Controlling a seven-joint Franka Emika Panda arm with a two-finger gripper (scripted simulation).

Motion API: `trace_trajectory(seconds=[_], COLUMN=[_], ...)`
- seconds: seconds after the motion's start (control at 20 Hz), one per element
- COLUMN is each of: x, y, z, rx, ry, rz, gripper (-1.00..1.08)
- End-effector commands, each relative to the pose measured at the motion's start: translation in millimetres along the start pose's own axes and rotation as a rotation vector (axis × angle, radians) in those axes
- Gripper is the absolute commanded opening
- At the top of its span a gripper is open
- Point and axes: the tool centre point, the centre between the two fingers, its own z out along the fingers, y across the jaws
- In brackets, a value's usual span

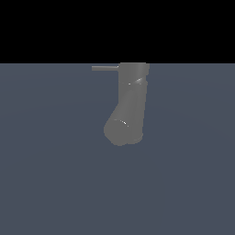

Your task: Turn on the faucet by rotating a designated handle.

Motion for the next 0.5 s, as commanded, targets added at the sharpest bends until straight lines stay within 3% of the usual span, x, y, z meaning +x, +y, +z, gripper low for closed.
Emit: trace_trajectory(seconds=[0.0,0.45], x=[0.0,-3.8], y=[0.0,-4.6], z=[0.0,1.5], rx=[0.0,-0.004], ry=[0.0,-0.012], rz=[0.0,-0.022], gripper=[-1.0,-1.0])
